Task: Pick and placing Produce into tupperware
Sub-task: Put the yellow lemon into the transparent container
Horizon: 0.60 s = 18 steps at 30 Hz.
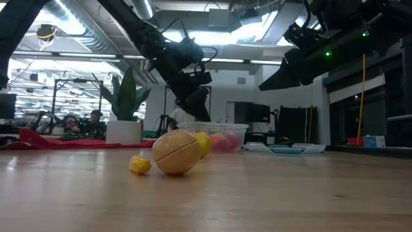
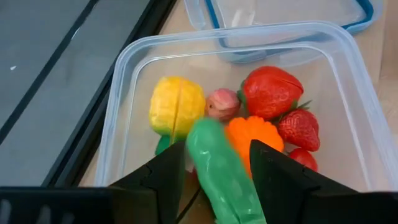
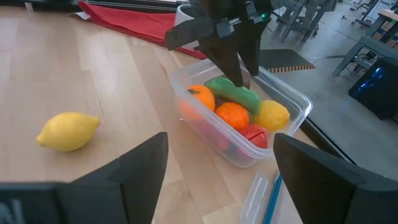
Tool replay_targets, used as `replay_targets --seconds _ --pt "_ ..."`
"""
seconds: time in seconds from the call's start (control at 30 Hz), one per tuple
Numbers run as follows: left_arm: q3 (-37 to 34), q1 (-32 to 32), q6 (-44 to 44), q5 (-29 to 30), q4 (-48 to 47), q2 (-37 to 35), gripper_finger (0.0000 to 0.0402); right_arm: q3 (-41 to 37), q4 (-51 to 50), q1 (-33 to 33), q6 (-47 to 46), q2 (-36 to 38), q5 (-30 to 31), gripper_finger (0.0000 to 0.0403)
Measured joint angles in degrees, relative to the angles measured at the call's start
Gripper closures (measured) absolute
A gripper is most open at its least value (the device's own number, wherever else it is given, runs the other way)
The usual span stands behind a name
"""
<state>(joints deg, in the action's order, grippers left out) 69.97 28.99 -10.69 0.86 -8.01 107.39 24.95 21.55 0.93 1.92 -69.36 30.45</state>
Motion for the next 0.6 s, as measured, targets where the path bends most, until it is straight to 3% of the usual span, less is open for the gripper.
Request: replay_targets --seconds 0.27,0.6 --pt "-0.1 -0.1 -0.5 0.0 -0.3 -1.3 0.0229 0.0 -0.1 0.0 0.1 0.0 0.0 0.0111" --pt "-2.3 -2.9 -4.5 -0.2 -2.7 -14.5 0.0228 0.0 -4.7 0.0 -1.3 0.0 -1.6 0.0111"
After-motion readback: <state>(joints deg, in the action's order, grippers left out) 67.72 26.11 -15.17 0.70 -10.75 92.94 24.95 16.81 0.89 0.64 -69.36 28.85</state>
